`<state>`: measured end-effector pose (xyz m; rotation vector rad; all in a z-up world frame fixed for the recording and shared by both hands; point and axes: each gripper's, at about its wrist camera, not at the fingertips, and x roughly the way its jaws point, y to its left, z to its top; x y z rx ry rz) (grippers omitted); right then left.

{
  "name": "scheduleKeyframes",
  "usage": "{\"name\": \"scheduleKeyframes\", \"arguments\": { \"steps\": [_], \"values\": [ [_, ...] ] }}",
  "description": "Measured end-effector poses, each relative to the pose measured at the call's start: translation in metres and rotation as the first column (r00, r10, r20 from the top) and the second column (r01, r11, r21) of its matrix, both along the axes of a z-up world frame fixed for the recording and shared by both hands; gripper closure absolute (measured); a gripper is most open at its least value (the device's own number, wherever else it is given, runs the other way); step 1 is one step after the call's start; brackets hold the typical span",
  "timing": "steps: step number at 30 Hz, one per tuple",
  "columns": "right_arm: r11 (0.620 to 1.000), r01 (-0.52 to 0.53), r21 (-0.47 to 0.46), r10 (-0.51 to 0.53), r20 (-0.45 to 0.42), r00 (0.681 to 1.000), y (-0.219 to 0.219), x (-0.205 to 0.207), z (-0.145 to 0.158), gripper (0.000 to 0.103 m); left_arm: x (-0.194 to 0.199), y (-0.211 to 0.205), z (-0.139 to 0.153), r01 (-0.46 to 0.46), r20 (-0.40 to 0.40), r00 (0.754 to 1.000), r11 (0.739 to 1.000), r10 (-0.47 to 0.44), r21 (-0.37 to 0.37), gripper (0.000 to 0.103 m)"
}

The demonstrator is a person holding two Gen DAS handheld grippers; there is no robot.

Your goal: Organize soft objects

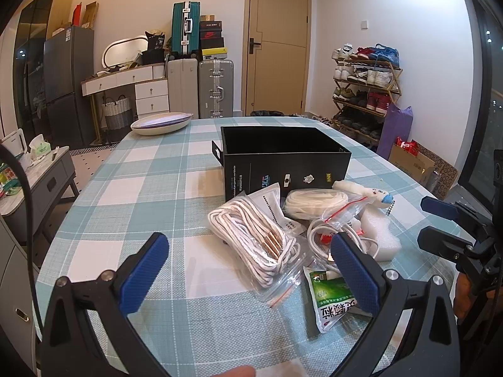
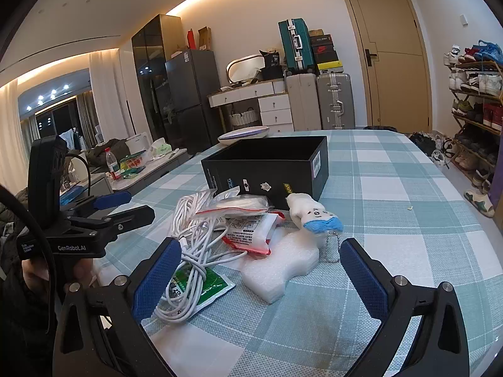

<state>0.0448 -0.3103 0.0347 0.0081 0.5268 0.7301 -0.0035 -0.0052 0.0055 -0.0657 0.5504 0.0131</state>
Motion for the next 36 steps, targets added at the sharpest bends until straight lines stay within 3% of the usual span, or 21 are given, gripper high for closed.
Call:
{"name": "scheduleKeyframes", "arguments": {
  "steps": [36],
  "values": [
    [1.0,0.01,0.003,-0.01,-0.025,1.0,-0.0043,0.0081,-0.0039,0.0,-0.0007,-0.0015,0.0001,0.012,0.007,1.0,1.0,-0.012,0.0,0.0]
  ]
}}
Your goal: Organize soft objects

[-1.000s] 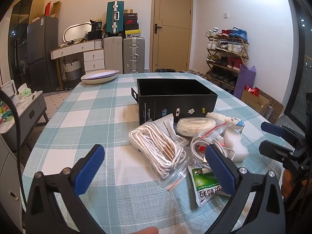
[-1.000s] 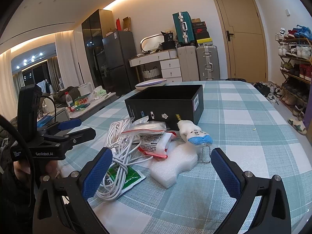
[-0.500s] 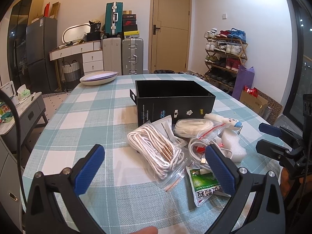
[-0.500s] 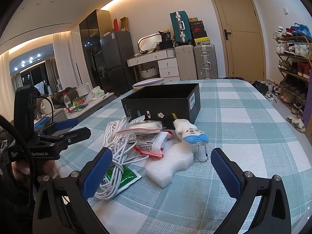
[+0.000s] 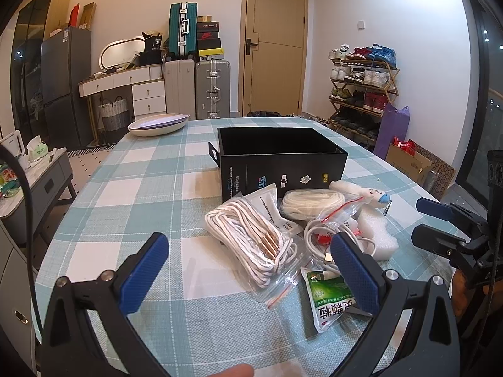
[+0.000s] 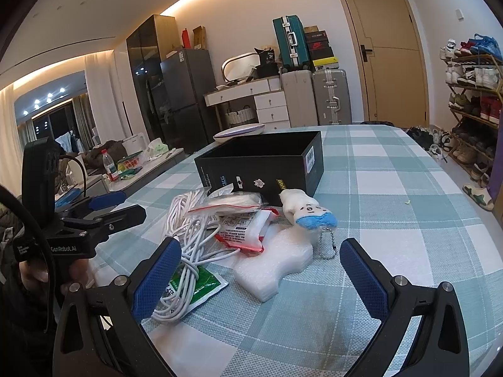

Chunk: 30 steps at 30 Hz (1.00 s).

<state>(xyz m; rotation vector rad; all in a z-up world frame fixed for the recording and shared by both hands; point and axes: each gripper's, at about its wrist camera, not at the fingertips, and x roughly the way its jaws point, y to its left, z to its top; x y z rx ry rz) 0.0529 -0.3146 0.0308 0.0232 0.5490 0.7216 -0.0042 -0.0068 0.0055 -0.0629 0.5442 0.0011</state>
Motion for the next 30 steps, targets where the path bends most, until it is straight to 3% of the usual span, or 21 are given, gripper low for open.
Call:
{"name": "scheduleKeyframes", "arguments": {
  "steps": [18,30],
  "values": [
    [1.0,0.02,-0.021,-0.021,-0.034,0.999,0.0,0.005,-0.005,0.0,0.001,-0.002,-0.003,0.017,-0.009,1.0,1.0,-0.017,0.007,0.0],
    [0.99,0.054,-0.131,-0.064,-0.071,0.995,0.011,0.014,-0.015,0.0,0.0,-0.006,-0.005,0.032,-0.018,0.999,0.999,-0.032,0.01,0.0]
  ]
}}
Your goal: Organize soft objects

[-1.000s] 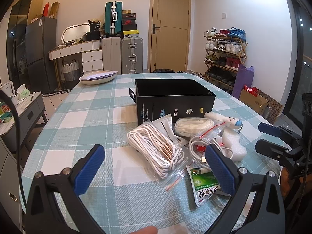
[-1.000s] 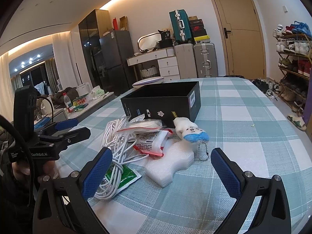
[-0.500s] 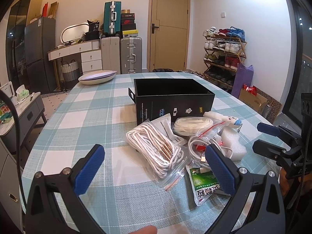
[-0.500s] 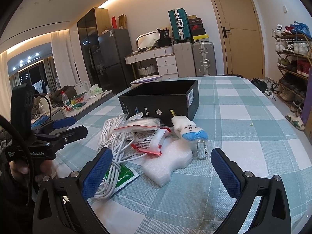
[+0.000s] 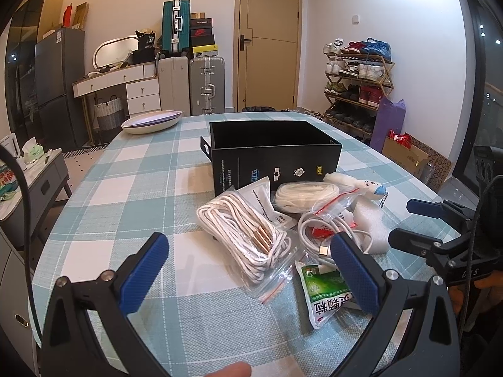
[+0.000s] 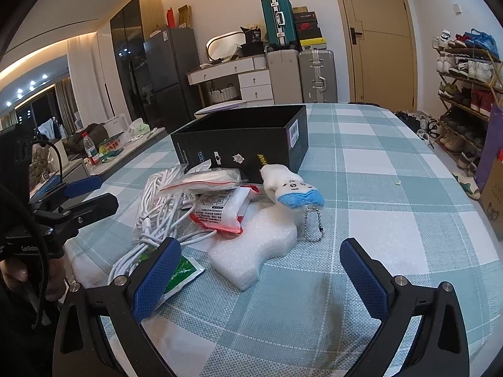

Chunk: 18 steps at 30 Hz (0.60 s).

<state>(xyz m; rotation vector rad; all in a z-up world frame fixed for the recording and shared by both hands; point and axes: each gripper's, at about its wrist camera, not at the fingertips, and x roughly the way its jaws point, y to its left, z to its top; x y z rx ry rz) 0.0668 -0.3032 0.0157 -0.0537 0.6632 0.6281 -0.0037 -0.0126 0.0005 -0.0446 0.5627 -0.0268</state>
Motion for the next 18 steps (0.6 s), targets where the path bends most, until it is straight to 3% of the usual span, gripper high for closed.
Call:
{"name": "scheduleKeyframes", "arguments": {
  "steps": [12,16,18],
  "values": [
    [0.996,0.027,-0.083,-0.032,-0.057,0.998,0.017,0.019,-0.003,0.002,0.001,0.002,-0.001,-0.004,-0.006,1.0,1.0,0.004,0.002,0.0],
    [0.994,0.023,-0.107,-0.031,-0.076,0.997,0.019,0.023,-0.006,0.017,0.001,0.004,0.0,-0.007,-0.005,1.0,1.0,0.007,0.0,0.0],
    [0.994,0.019,-0.108,-0.027,-0.079,0.997,0.019,0.022,-0.007,0.017,0.002,0.005,0.0,-0.008,-0.007,1.0,1.0,0.008,-0.003,0.0]
  ]
}}
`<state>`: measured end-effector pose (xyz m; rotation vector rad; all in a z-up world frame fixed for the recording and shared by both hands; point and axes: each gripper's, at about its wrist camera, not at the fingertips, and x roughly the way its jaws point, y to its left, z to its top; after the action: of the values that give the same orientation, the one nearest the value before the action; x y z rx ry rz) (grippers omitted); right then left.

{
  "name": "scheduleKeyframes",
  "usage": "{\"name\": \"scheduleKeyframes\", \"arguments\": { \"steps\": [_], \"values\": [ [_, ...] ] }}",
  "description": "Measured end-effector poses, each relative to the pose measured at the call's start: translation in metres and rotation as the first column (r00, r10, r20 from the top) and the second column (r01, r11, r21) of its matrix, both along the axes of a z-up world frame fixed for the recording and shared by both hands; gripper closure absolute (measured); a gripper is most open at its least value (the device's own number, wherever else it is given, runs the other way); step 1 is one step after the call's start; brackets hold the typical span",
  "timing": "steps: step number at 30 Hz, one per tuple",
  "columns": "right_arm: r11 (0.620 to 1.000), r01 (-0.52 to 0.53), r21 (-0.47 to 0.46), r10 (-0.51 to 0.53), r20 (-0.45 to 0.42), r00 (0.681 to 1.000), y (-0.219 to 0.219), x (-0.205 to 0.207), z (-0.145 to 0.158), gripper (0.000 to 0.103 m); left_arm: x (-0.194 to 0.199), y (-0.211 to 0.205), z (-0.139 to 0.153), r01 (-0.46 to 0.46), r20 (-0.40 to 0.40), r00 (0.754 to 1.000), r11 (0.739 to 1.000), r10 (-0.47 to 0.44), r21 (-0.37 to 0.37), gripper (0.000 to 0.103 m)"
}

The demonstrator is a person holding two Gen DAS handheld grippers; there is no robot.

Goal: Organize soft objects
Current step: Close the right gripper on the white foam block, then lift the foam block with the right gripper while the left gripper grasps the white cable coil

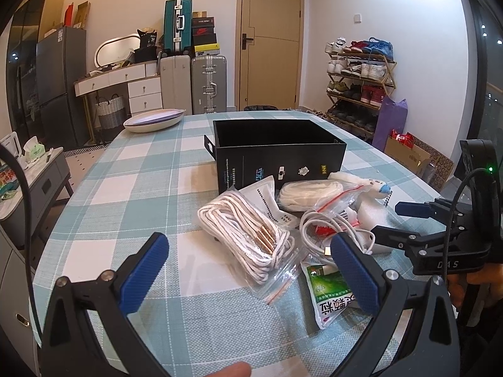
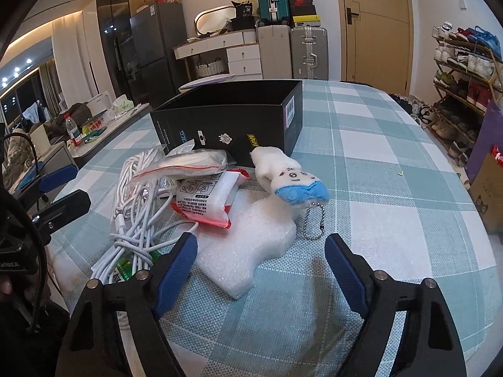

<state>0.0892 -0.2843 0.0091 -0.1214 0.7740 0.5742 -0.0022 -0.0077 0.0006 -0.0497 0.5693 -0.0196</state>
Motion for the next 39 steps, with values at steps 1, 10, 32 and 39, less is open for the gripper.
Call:
{"name": "scheduleKeyframes", "arguments": {
  "steps": [1,10,32,39],
  "values": [
    [1.0,0.0,0.0,0.0,0.0,1.0,0.0,0.0,0.0,0.017,0.0,0.0,0.0,0.0,-0.001,1.0,1.0,0.0,-0.001,0.0],
    [0.999,-0.04,-0.027,0.039,-0.022,0.999,0.013,0.0,-0.006,0.037,0.0,0.0,-0.001,0.0,-0.001,1.0,1.0,0.0,0.001,0.0],
    [0.987,-0.099,0.129,0.095,0.034,0.995,-0.021,-0.023,0.01,0.067,-0.001,-0.003,0.002,0.011,0.004,1.0,1.0,-0.011,0.005,0.0],
    [0.964,-0.157,0.215,0.137,0.105,0.985,-0.022,-0.036,0.027,0.067,-0.003,-0.007,0.005,0.041,0.004,0.999,0.999,-0.041,-0.01,0.0]
  ]
}}
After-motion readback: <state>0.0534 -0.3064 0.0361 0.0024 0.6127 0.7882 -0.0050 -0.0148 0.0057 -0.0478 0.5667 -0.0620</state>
